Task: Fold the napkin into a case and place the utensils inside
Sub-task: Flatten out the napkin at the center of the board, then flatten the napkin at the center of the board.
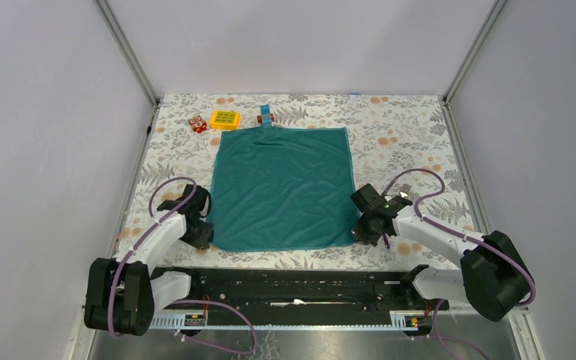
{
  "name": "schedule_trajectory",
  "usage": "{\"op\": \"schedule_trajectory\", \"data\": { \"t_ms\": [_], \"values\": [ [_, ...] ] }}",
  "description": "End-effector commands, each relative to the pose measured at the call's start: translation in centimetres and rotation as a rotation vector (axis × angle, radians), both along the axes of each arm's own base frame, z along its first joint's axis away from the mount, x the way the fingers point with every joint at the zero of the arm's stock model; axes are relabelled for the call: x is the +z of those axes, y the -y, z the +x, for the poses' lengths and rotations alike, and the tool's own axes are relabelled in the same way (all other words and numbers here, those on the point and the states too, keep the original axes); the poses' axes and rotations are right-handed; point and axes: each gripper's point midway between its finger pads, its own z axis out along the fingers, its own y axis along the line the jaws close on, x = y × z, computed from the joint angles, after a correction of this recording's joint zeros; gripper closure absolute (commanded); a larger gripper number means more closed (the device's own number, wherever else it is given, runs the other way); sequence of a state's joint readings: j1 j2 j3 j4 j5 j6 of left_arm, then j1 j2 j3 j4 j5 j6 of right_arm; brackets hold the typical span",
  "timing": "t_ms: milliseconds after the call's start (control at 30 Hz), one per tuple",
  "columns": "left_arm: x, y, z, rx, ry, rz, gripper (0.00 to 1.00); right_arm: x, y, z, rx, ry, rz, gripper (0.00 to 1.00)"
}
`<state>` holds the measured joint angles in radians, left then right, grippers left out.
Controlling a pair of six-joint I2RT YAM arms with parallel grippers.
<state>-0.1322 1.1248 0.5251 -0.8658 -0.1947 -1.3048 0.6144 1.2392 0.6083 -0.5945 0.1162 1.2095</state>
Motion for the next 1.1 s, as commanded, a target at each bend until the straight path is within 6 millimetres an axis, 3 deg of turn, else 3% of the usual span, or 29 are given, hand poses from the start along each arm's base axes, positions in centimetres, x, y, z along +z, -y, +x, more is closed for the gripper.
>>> {"op": "schedule_trajectory", "data": {
  "t_ms": [0,133,300,433,533,600,667,767,933,1067],
  "values": [
    [-0.6,-1.1,0.8,-0.003,0.041,0.052,0.84,0.7,0.6,0.6,0.020,0.046,-0.034,1.00],
    [1.8,-0.7,2.1,-0.022,0.099,0.028,1.00,2.7,-0.1,2.6,0.130,0.143,-0.037,1.00],
    [7.8,-0.1,4.2,-0.065,0.251,-0.001,1.00,8.0,-2.2,4.8,0.290,0.357,0.063,1.00],
    [14.6,-0.2,5.7,-0.108,0.413,0.009,1.00,15.3,-3.5,5.9,0.388,0.611,0.160,1.00],
    [20.7,-0.5,6.3,-0.136,0.568,0.034,1.00,22.3,-4.0,6.0,0.466,0.795,0.205,1.00],
    [25.8,-0.4,6.6,-0.169,0.709,0.040,1.00,27.6,-4.6,5.2,0.556,0.943,0.257,1.00],
    [31.1,-0.2,6.4,-0.211,0.849,0.046,1.00,33.5,-5.7,3.1,0.713,1.119,0.341,1.00],
    [38.5,-0.1,4.9,-0.276,1.034,0.078,1.00,39.7,-5.1,0.3,0.784,1.287,0.389,1.00],
    [48.0,0.2,0.8,-0.319,1.390,0.095,1.00,46.6,-5.2,-4.4,0.884,1.368,0.558,1.00],
    [52.0,-0.5,-1.7,-0.286,1.578,0.134,1.00,50.0,-5.4,-6.9,0.907,1.424,0.703,1.00]
  ]
}}
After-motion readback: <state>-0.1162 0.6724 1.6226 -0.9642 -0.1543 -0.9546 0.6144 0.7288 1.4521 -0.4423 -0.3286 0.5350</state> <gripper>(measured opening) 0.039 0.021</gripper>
